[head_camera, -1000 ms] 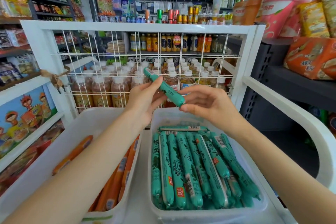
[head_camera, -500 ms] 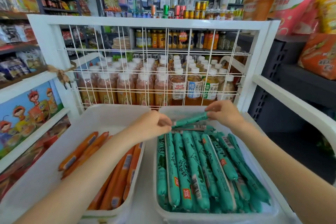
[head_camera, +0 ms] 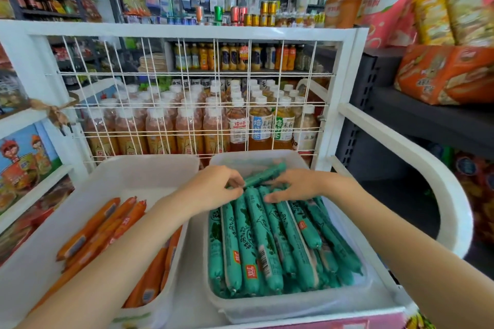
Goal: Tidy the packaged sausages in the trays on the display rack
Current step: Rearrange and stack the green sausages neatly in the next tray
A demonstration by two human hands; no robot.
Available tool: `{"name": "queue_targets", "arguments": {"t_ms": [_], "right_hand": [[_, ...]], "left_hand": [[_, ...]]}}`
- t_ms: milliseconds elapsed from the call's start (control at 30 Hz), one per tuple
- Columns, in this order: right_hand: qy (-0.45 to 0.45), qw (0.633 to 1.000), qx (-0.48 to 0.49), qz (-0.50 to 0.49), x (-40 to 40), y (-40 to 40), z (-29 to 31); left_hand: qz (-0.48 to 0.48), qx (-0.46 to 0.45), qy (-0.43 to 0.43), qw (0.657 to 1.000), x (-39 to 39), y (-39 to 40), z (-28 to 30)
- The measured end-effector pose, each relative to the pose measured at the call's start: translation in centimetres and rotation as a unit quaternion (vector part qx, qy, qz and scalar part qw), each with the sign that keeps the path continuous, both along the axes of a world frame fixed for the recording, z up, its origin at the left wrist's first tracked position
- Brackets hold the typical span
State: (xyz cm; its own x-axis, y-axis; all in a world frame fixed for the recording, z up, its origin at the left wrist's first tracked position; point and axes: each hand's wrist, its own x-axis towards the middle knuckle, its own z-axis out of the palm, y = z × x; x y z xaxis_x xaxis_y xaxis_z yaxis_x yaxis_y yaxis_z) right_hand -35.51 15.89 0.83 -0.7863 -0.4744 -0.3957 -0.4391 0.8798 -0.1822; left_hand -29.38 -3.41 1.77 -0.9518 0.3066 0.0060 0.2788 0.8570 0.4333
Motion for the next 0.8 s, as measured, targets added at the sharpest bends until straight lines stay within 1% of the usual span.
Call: {"name": "queue_targets", "arguments": {"t_ms": [133, 200, 267, 367, 433, 533, 600, 633, 733, 800], "right_hand": [[0.015, 0.996, -0.085, -0.020, 0.2, 0.2, 0.1], [0.023, 0.994, -0.108, -0.017, 0.4, 0.3, 0.1], [0.035, 0.994, -0.100, -0.004, 0.7, 0.2, 0.3], [0.077, 0.995, -0.057, 0.013, 0.9, 0.1, 0.5], [0.082, 0.995, -0.055, 0.012, 1.3, 0.1, 0.7], [0.093, 0.992, -0.080, 0.011, 1.8, 0.1, 1.3], [0.110, 0.987, -0.120, 0.010, 2.1, 0.2, 2.0], [0.105, 0.982, -0.156, 0.002, 2.4, 0.4, 2.6], [0.017, 0.955, -0.291, -0.049, 3.3, 0.9, 4.4], [0.019, 0.941, -0.331, -0.062, 3.7, 1.4, 5.4]], "left_hand": [[-0.008, 0.019, 0.004, 1.000, 0.5, 0.2, 0.1], [-0.006, 0.028, 0.007, 1.000, 0.8, 0.1, 0.1], [-0.003, 0.033, 0.010, 0.999, 1.0, -0.1, 0.1], [-0.004, 0.034, 0.015, 0.999, 1.3, -0.2, 0.1], [-0.006, 0.036, 0.017, 0.999, 1.4, -0.1, 0.0], [-0.010, 0.038, 0.020, 0.999, 1.5, 0.1, -0.1], [-0.015, 0.035, 0.030, 0.999, 1.4, 0.2, -0.1], [-0.017, 0.036, 0.034, 0.999, 1.4, 0.2, -0.2], [-0.026, 0.061, 0.030, 0.997, 1.4, 0.6, 0.0], [-0.037, 0.102, 0.012, 0.994, 1.3, 1.0, 0.4]]}}
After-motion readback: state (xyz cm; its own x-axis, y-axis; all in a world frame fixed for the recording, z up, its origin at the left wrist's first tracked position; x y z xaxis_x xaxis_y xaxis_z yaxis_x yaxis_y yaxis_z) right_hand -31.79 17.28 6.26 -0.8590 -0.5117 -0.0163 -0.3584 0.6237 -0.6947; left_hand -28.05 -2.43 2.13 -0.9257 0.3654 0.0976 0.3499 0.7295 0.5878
